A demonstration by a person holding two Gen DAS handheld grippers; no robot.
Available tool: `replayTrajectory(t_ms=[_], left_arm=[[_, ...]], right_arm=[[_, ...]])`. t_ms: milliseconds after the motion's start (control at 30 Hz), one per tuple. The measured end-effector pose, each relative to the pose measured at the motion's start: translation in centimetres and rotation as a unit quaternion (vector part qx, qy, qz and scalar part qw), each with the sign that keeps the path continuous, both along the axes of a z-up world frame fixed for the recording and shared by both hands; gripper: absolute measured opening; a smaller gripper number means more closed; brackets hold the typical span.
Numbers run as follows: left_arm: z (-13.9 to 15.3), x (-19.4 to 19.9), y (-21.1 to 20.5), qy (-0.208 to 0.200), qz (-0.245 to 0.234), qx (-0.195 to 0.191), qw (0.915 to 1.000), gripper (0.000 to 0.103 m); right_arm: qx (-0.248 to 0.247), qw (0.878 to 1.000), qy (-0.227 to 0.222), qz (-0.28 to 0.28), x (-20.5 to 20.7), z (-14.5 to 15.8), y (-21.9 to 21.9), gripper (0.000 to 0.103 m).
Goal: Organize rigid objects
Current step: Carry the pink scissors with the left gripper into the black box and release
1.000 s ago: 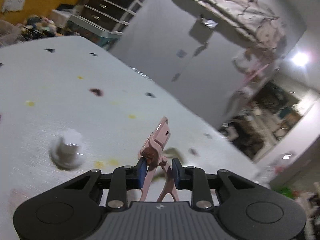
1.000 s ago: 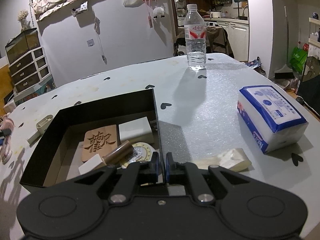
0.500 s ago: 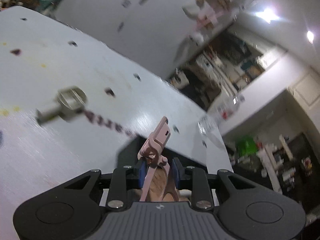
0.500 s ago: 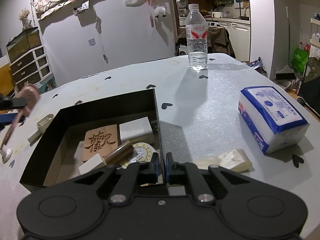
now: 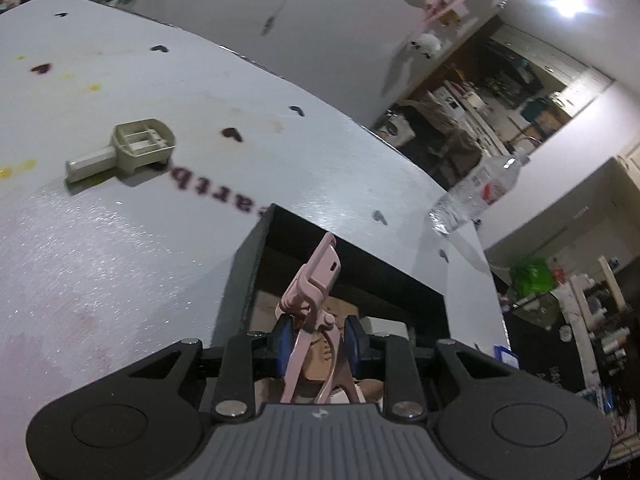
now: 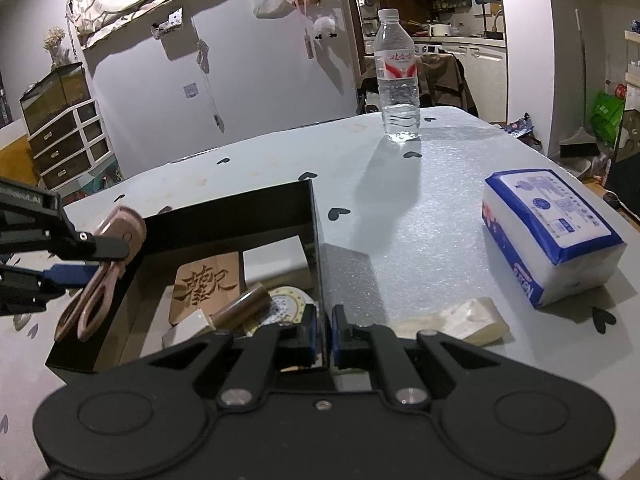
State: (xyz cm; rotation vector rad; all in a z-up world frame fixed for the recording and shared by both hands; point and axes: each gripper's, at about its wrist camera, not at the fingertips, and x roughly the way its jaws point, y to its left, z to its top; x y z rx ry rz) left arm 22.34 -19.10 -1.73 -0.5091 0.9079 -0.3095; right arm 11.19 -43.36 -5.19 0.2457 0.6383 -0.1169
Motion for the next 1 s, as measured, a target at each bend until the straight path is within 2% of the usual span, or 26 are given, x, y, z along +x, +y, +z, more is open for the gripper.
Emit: replayTrajectory(t_ms=[133, 233, 300, 333, 633, 867, 933, 1000], left_arm=[[0.2, -0.2, -0.1, 0.0, 0.006, 0.016, 0.9999, 0.029], [0.1, -0.3, -0.2, 0.01, -0.004, 0.029, 0.9995, 0.04], [0.2, -0.6, -0.3, 0.005, -0.01, 0.036, 0.9993, 0.052], [0.3, -0.8, -0.2, 0.004, -0.015, 0.034, 0.9993, 0.053], [0.4, -1.4, -0.2, 0.01, -0.036, 0.033, 0.9988, 0.058], [0.9, -2.1, -0.5, -0.013, -0.071, 0.041, 0.9965, 0.062], [1.0, -2.2, -0.5, -0.015, -0.077, 0.041, 0.996, 0.065], [1.0, -2.3, -0.6, -0.017, -0.084, 0.043, 0.9954, 0.073]], right_arm=[[0.004, 1.0, -0.002, 0.001, -0.1, 0.0, -0.2, 0.008], [0.005, 1.0, -0.003, 0.001, -0.1, -0.1, -0.2, 0.008], [0.006, 1.0, -0.003, 0.001, -0.1, -0.1, -0.2, 0.008], [0.005, 1.0, -0.003, 0.001, -0.1, -0.1, -0.2, 0.008], [0.005, 1.0, -0.002, 0.001, 0.0, -0.1, -0.2, 0.008], [0.003, 1.0, -0.001, 0.0, 0.0, -0.1, -0.1, 0.008], [0.002, 1.0, -0.001, 0.0, 0.1, -0.1, 0.0, 0.008], [0.003, 1.0, -0.001, 0.0, 0.1, -0.1, 0.0, 0.008]])
